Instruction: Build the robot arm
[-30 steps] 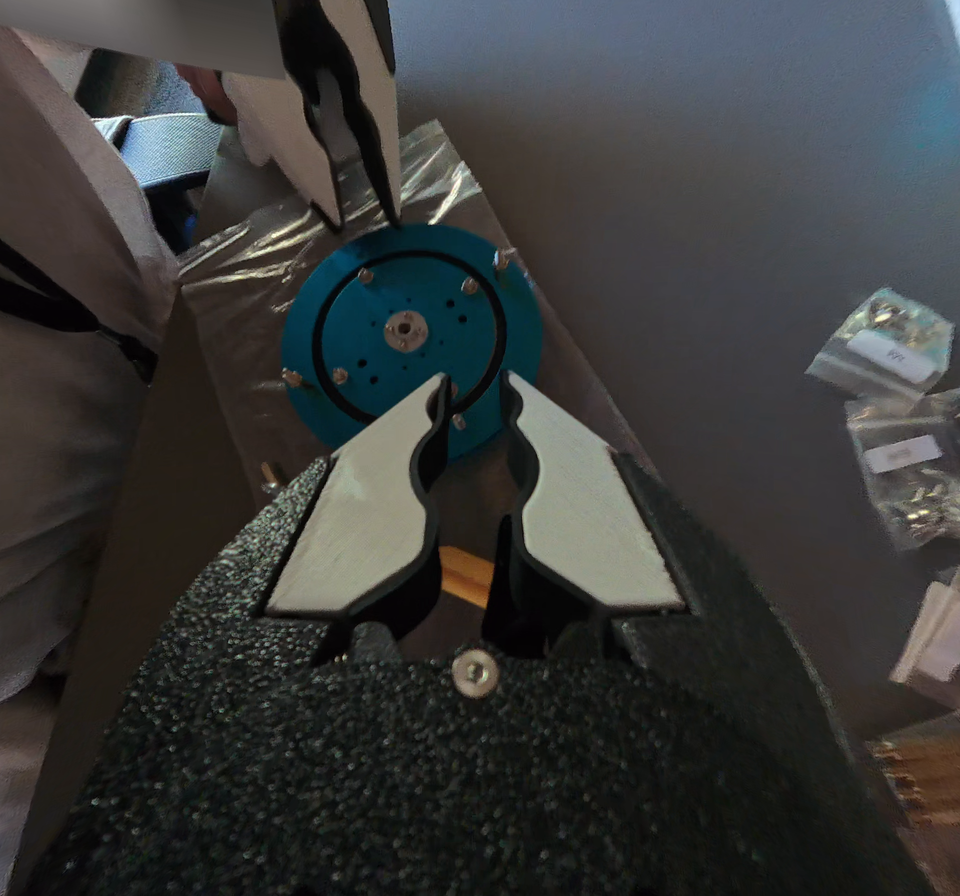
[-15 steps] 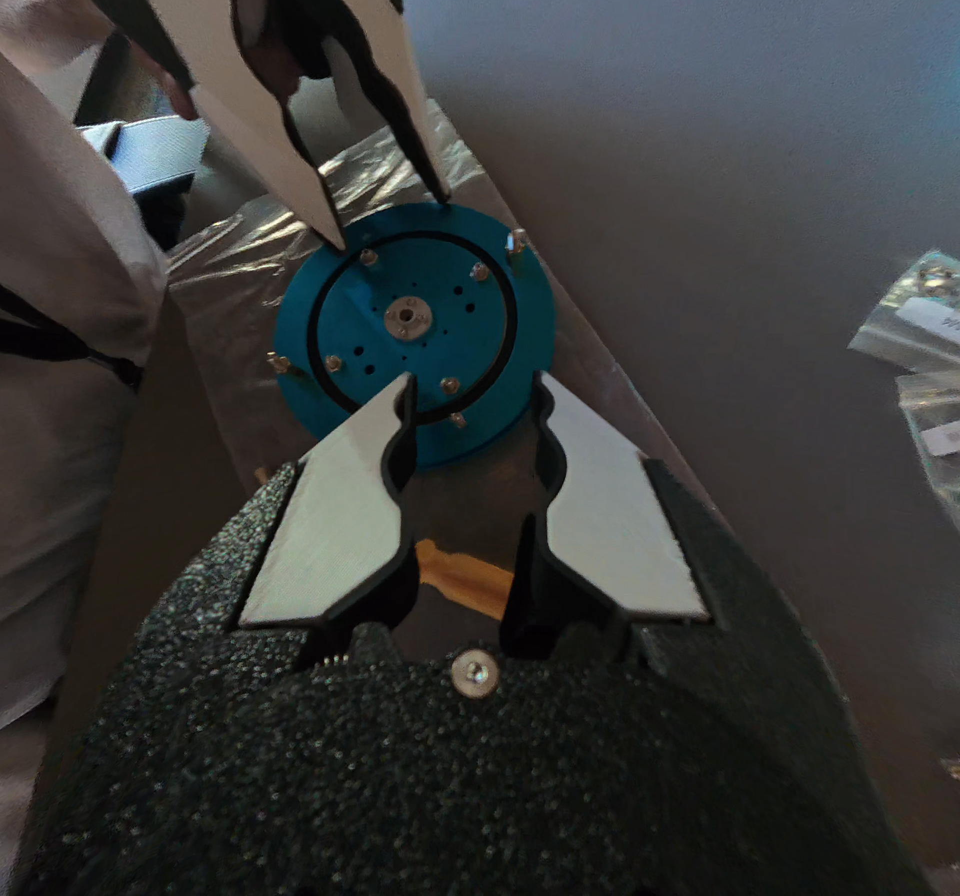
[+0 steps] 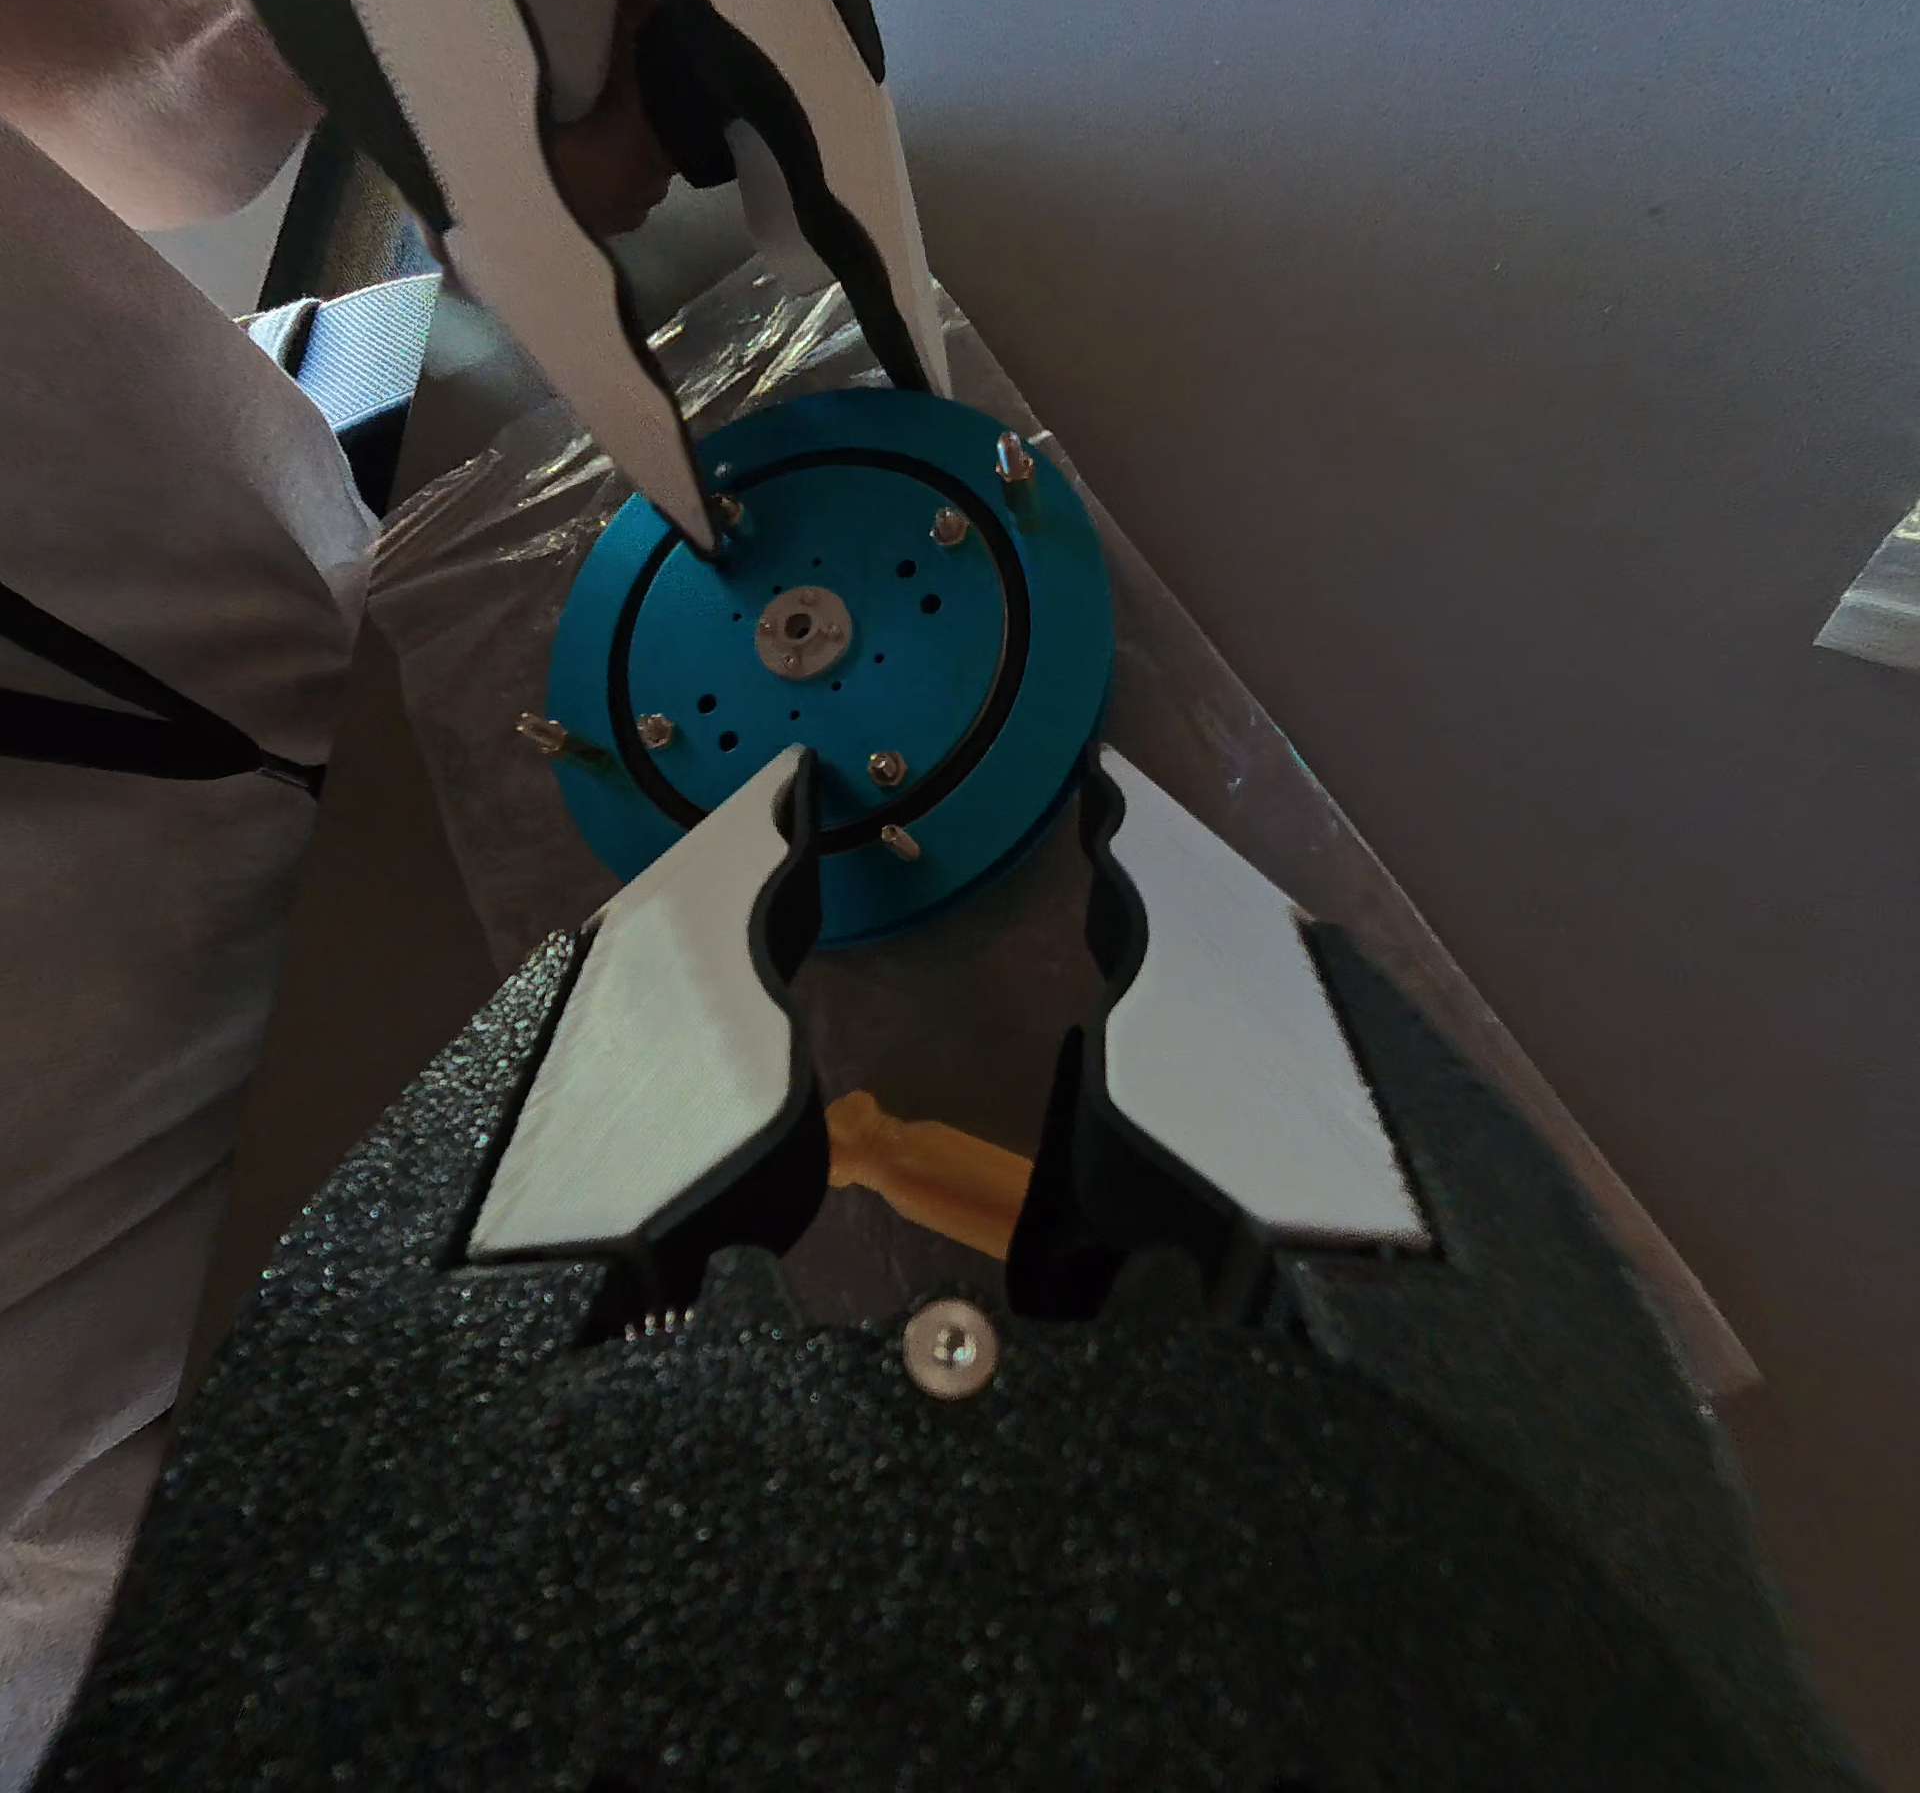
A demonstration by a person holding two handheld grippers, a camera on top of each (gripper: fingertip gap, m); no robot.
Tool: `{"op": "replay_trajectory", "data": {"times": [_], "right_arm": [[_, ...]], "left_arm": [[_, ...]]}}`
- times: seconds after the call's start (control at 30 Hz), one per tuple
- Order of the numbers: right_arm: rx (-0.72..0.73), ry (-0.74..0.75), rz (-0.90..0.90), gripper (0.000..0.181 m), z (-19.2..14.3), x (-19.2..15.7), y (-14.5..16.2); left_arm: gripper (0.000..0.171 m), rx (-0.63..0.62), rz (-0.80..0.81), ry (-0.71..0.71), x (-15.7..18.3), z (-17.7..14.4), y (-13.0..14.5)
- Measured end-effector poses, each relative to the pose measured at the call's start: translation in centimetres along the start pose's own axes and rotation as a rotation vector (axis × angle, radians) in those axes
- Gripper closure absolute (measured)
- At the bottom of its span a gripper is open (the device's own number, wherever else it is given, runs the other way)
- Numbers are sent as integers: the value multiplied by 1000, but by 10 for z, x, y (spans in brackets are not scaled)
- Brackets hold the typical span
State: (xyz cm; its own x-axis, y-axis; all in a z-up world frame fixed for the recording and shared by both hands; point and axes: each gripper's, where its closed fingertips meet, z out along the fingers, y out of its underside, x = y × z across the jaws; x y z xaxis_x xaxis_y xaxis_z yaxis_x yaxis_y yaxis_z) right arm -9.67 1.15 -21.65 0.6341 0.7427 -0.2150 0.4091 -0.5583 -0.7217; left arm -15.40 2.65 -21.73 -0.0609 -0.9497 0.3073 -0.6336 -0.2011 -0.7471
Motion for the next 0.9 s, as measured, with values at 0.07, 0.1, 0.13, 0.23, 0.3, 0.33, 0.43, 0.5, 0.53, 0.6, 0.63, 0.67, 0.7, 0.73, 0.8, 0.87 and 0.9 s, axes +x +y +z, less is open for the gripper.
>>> {"op": "replay_trajectory", "data": {"times": [0.07,0.1,0.13,0.23,0.3,0.33,0.43,0.5,0.53,0.6,0.63,0.67,0.7,0.73,0.8,0.87,0.9], "right_arm": [[2,-10,3,131,1,-1,0],[2,-14,4,131,1,-2,0],[4,-17,7,131,1,-2,0],[9,-20,11,131,2,-2,0],[7,-20,10,131,2,-2,0],[5,-20,8,130,2,-2,0],[4,-21,7,130,2,-3,0],[4,-22,8,130,2,-3,0],[2,-22,6,130,2,-3,1],[-3,-22,4,130,1,-3,1],[-4,-23,5,130,1,-4,1],[-5,-27,5,130,0,-4,1],[-17,-30,-8,130,-2,-4,3],[-26,-17,-31,129,-8,-2,3],[18,-22,-59,136,-27,-4,-5],[69,-34,-45,141,-45,-4,-13],[53,-26,-39,146,-52,-1,-10]], "left_arm": [[118,7,-10,9,0,0,0],[118,8,-6,7,0,-1,0],[119,9,-4,3,0,0,0],[119,11,-3,3,1,0,0],[121,12,0,1,1,0,0],[121,11,-1,-1,1,0,0],[123,13,-6,-1,1,0,0],[123,13,-6,-1,1,0,0],[123,14,-6,0,1,0,0],[123,17,-12,2,1,1,0],[123,21,-13,2,2,1,0],[123,23,-9,1,2,0,-1],[123,23,-2,-6,1,0,-1],[118,22,5,-20,0,-2,0],[113,34,8,-32,-3,-8,1],[114,61,0,-8,-1,-17,2],[117,75,6,0,0,-22,2]]}}
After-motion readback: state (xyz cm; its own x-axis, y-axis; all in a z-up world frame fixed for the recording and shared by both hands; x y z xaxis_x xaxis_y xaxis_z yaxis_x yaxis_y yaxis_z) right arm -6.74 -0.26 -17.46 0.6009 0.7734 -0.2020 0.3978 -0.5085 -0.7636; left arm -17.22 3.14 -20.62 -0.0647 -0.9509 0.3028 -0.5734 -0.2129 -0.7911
